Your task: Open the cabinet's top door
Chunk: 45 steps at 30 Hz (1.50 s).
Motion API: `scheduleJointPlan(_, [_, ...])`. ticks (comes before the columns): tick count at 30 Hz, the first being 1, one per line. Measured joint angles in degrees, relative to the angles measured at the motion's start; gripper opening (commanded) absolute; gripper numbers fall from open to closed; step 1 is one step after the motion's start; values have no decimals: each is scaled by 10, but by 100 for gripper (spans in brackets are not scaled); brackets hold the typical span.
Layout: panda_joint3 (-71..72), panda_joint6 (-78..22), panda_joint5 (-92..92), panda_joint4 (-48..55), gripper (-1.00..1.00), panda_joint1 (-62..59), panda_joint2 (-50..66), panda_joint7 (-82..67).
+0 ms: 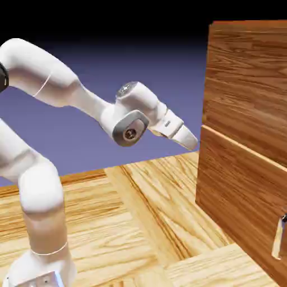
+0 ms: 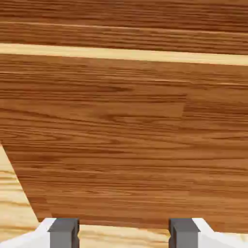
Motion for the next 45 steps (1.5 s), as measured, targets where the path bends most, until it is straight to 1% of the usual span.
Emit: scheduleJointPlan(45, [-753,154,-1121,507,0,590,-203,650])
